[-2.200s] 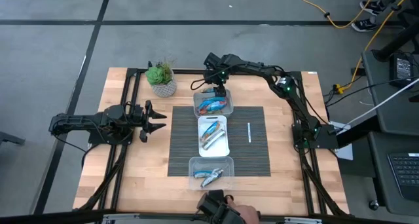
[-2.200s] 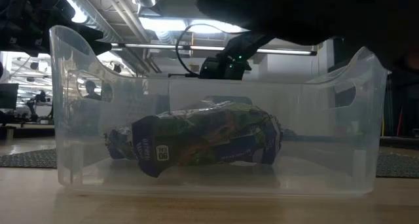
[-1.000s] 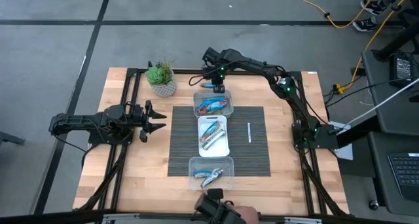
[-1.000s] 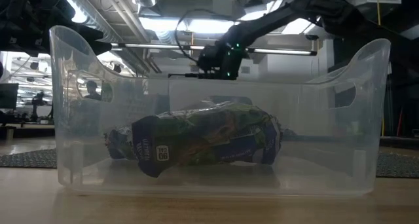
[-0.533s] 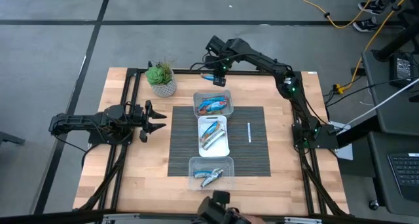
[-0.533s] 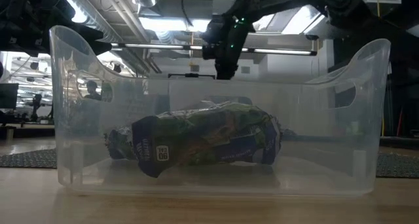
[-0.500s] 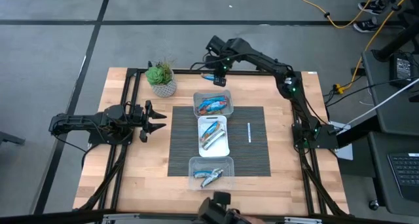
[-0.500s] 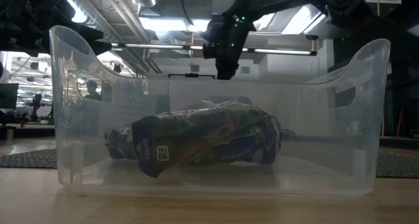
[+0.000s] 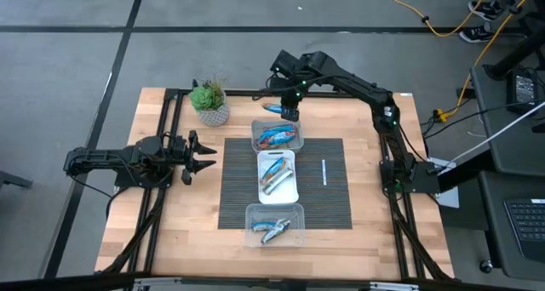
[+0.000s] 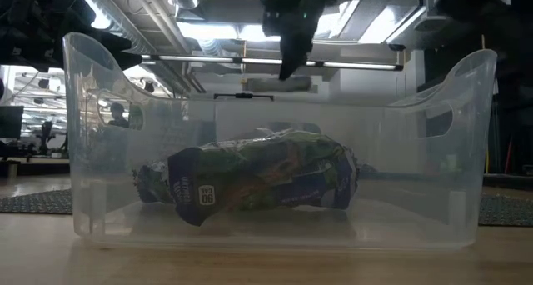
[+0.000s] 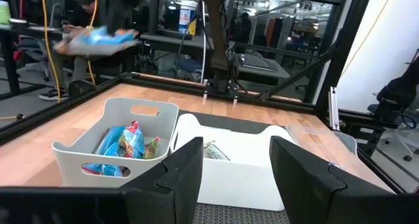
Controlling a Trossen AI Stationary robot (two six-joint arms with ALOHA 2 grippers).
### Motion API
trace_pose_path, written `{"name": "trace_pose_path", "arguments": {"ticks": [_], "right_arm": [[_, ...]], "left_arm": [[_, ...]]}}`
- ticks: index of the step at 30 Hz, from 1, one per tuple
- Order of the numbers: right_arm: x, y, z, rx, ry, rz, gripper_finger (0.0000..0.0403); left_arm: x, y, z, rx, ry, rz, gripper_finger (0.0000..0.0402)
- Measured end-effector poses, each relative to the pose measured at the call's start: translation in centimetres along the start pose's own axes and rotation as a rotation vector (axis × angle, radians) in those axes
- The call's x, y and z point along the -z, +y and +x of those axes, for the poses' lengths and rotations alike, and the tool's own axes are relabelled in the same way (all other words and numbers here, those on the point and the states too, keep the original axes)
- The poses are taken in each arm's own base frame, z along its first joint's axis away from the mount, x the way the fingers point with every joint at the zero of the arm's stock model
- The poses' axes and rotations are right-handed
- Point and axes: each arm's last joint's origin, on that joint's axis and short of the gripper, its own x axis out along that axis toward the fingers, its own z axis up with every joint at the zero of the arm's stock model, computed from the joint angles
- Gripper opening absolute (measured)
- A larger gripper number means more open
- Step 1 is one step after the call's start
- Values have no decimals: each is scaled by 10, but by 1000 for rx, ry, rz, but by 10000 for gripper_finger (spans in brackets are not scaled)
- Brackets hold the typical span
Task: Pick and place Granola Bars by type
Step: Put the orange granola bar into the white bin
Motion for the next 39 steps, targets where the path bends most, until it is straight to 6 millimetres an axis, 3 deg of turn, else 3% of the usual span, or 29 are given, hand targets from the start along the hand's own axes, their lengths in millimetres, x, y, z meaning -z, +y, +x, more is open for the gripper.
{"name": "trace_pose_path", "arguments": {"ticks": [10, 19, 24, 30, 39], "right_arm": [[-5, 75, -46, -11, -85, -57, 4], [4, 147, -73, 50, -83, -92, 5], [8, 180, -71, 71, -68, -48, 5], [11, 198, -57, 177, -63, 144, 5], [18, 202, 2, 193, -2, 310, 5]], "left_arm": [[0, 0, 0, 0, 1, 0, 169], [0, 0, 0, 0, 1, 0, 169], [0, 0, 0, 0, 1, 0, 169], [0, 0, 0, 0, 2, 0, 169], [0, 0, 0, 0, 2, 0, 169]]}}
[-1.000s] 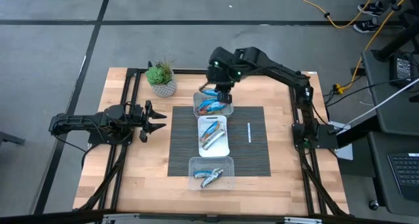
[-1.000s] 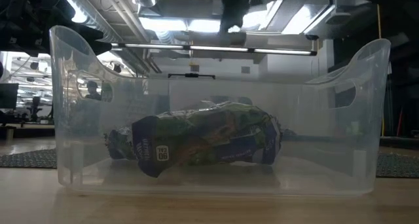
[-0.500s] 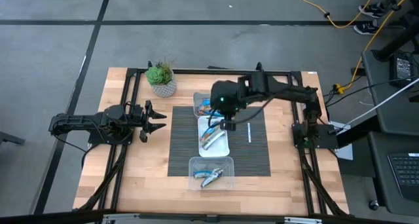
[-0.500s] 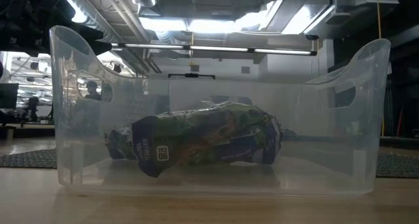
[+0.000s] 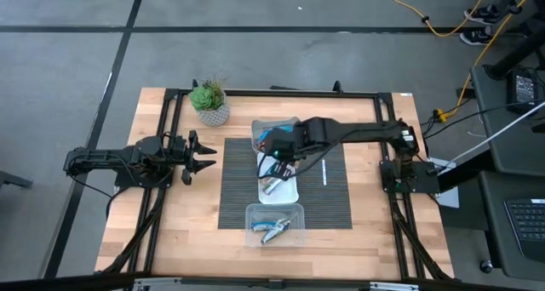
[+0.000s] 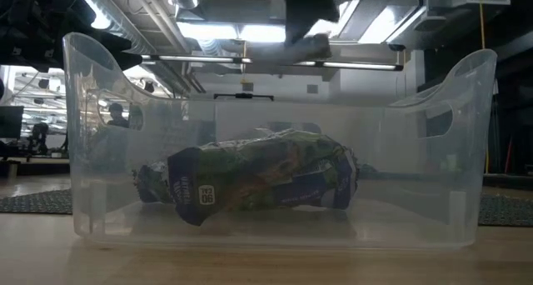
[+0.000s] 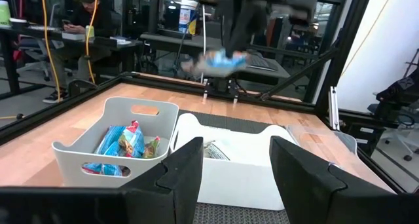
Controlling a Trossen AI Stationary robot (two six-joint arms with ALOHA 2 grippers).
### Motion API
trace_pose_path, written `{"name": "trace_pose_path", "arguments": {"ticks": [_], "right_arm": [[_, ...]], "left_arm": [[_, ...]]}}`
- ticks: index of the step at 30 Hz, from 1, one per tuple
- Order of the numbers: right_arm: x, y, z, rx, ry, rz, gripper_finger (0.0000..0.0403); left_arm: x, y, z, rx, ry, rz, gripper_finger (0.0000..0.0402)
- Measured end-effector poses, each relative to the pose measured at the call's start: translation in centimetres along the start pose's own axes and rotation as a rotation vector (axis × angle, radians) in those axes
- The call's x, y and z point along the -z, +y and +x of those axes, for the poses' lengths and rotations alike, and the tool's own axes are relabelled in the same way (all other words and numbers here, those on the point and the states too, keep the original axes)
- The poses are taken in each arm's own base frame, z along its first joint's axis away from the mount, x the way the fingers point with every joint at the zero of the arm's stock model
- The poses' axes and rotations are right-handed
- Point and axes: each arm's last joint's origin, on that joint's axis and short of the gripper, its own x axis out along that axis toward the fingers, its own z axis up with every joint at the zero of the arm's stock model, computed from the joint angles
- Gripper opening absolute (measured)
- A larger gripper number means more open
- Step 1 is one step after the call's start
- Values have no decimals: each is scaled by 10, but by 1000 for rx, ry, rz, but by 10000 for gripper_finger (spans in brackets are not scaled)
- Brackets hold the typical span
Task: Pick and place Granola Bars by type
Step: Put the orange granola bar into the white bin
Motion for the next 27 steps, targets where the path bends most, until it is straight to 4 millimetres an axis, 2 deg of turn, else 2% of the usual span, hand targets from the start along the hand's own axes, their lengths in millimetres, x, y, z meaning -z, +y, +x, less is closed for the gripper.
{"name": "trace_pose_path", "arguments": {"ticks": [9, 16, 21, 24, 27], "right_arm": [[17, 7, 52, -68, 93, 63, 6], [9, -1, 62, -107, 60, 95, 6], [4, -9, 65, -58, 27, 96, 6], [5, -10, 68, -42, 19, 98, 6], [12, -9, 80, -47, 48, 117, 6]], "left_arm": [[0, 0, 0, 0, 0, 0, 169], [0, 0, 0, 0, 0, 0, 169], [0, 0, 0, 0, 0, 0, 169], [0, 0, 0, 0, 0, 0, 169], [0, 0, 0, 0, 0, 0, 169]]}}
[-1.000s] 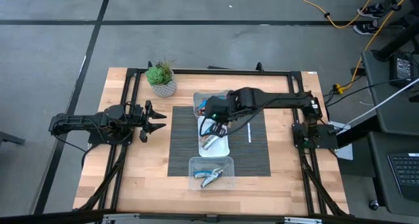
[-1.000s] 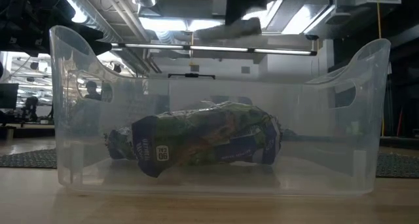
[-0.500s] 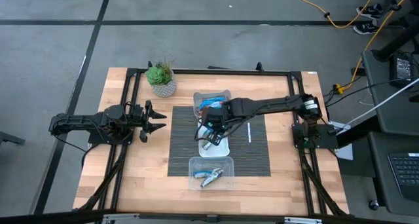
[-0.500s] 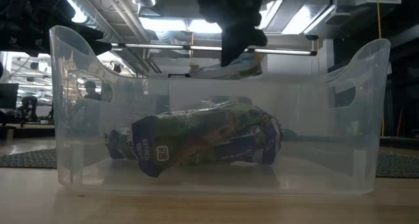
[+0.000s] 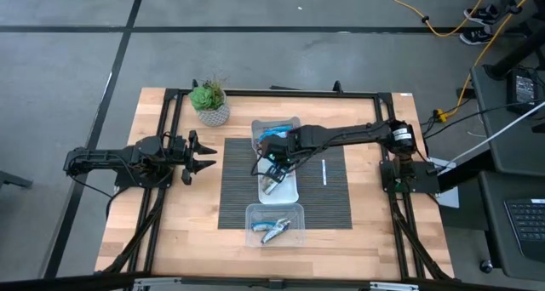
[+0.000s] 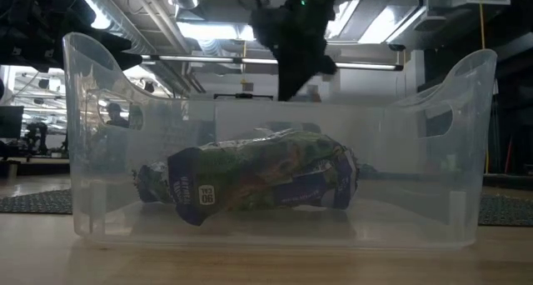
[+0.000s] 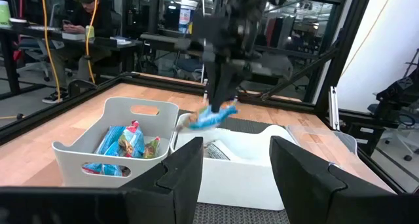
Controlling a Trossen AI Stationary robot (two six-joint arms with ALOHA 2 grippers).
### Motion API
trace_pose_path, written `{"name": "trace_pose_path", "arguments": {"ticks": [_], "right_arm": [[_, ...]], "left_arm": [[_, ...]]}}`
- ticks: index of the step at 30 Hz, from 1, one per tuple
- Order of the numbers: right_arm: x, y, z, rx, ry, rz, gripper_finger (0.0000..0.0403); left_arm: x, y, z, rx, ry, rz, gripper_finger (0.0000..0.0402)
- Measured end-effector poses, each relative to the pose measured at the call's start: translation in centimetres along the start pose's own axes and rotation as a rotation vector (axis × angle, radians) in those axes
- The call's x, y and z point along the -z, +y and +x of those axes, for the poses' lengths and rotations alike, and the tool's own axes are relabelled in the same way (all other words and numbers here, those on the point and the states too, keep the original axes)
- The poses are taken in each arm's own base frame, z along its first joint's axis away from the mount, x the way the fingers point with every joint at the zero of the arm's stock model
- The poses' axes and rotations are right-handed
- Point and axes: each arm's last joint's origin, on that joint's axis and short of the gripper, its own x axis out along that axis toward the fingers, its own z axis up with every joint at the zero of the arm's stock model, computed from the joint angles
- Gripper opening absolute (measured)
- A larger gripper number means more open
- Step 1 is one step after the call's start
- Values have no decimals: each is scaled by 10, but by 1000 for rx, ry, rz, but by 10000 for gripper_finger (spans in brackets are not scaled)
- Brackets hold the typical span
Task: Pick and place Granola Bars by type
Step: Put the orange granola bar into the white bin
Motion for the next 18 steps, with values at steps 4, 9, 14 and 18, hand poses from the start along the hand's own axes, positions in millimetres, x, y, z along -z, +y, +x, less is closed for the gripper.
{"name": "trace_pose_path", "arguments": {"ticks": [4, 9, 14, 18], "right_arm": [[11, 4, 15, -6, 16, 6, 6], [21, 9, 29, -38, 16, 24, 6], [31, 11, 44, -62, 11, 70, 6], [39, 14, 54, -82, 15, 92, 6]], "left_arm": [[0, 0, 0, 0, 0, 0, 169], [0, 0, 0, 0, 0, 0, 169], [0, 0, 0, 0, 0, 0, 169], [0, 0, 0, 0, 0, 0, 169]]}}
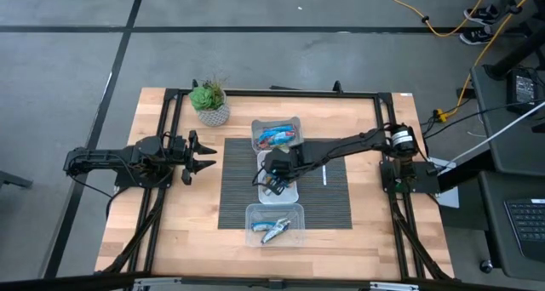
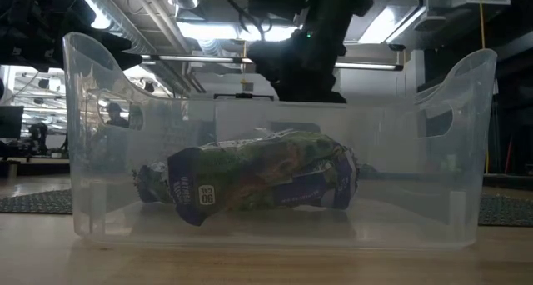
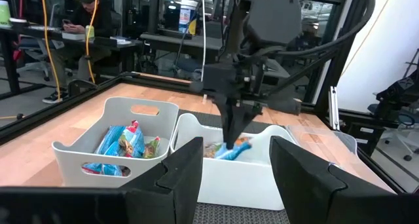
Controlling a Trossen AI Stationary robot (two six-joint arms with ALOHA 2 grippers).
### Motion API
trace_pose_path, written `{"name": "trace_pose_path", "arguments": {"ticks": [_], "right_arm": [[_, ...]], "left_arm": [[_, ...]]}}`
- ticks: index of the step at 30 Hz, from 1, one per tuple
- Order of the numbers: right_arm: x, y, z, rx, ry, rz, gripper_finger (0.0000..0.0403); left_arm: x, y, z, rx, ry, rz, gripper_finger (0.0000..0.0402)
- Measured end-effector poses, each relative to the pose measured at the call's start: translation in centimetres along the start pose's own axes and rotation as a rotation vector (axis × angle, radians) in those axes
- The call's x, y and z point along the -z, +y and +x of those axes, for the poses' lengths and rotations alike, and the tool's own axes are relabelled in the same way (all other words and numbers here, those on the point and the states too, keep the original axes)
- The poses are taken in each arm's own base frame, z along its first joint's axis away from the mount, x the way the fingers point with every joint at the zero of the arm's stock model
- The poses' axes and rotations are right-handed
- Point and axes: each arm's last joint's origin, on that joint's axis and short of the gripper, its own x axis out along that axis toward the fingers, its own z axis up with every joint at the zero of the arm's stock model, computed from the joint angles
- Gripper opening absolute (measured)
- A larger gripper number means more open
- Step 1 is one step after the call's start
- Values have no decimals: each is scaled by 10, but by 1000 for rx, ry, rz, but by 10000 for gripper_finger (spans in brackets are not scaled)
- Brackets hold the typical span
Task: Pick and place Granola Bars by type
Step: Put the orange granola bar into the white bin, then return to Home Position
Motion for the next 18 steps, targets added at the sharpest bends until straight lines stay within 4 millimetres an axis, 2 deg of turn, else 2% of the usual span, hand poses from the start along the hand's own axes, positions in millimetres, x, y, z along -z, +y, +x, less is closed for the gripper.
{"name": "trace_pose_path", "arguments": {"ticks": [9, 13, 18], "right_arm": [[9, -2, 11, -59, 46, 9, 16], [9, -2, 11, -63, 49, -17, 42], [8, -2, 4, -58, 26, -48, 95]], "left_arm": [[0, 0, 0, 0, 0, 0, 169], [0, 0, 0, 0, 0, 0, 169], [0, 0, 0, 0, 0, 0, 169]]}}
